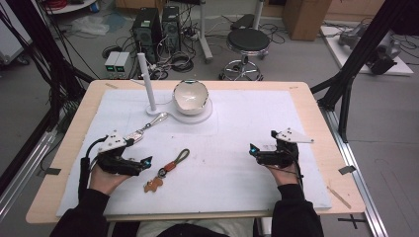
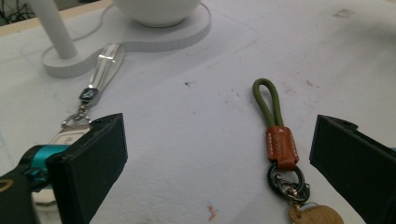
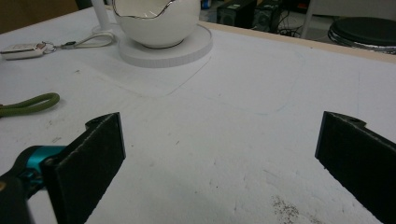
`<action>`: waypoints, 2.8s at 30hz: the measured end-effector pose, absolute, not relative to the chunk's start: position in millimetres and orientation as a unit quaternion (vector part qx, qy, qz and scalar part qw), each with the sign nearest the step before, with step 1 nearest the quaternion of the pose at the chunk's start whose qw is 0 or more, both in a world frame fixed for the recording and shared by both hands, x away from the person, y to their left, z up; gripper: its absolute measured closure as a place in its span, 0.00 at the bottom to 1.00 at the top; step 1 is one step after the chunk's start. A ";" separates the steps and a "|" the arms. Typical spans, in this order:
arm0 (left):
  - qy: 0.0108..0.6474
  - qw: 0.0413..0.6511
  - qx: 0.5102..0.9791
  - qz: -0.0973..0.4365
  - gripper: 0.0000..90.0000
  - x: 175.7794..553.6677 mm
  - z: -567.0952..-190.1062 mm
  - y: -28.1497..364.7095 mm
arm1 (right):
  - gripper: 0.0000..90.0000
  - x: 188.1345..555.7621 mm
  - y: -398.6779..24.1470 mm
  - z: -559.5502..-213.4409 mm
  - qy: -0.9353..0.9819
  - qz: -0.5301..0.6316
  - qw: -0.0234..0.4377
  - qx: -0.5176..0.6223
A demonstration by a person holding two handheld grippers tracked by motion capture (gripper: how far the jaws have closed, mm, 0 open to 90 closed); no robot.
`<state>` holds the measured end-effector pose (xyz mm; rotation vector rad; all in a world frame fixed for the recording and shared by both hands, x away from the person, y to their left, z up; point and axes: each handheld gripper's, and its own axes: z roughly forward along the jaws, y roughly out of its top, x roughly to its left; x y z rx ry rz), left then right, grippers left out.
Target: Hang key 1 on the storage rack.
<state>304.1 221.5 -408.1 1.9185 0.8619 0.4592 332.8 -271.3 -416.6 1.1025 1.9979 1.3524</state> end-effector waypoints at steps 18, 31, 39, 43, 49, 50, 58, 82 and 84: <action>0.305 0.434 0.835 0.145 0.05 306.5 -422.3 174.0 | 0.01 332.6 -274.4 -417.4 0.732 0.490 0.244 0.406; 0.293 0.401 0.859 0.124 0.09 308.2 -431.3 157.8 | 0.01 331.8 -275.4 -417.1 0.731 0.489 0.248 0.407; 0.301 0.385 0.862 0.135 0.25 309.0 -436.1 151.8 | 0.01 330.6 -276.6 -416.4 0.729 0.489 0.252 0.407; 0.308 0.378 0.862 0.140 0.29 309.8 -438.1 150.3 | 0.01 330.2 -277.0 -416.0 0.728 0.490 0.255 0.407; 0.310 0.372 0.862 0.147 0.43 310.4 -439.6 149.0 | 0.01 329.8 -277.8 -415.6 0.726 0.490 0.258 0.407; 0.309 0.366 0.868 0.129 0.55 311.4 -440.3 149.6 | 0.01 329.3 -277.8 -415.2 0.725 0.490 0.262 0.407; 0.296 0.364 0.872 0.137 0.78 310.7 -439.8 150.8 | 0.01 328.5 -278.0 -414.4 0.721 0.490 0.271 0.408; 0.296 0.394 0.858 0.146 0.79 307.3 -426.2 162.5 | 0.01 329.1 -277.4 -415.2 0.720 0.495 0.261 0.411; 0.291 0.395 0.859 0.147 0.79 306.6 -423.2 164.5 | 0.01 329.3 -277.3 -415.7 0.718 0.498 0.256 0.413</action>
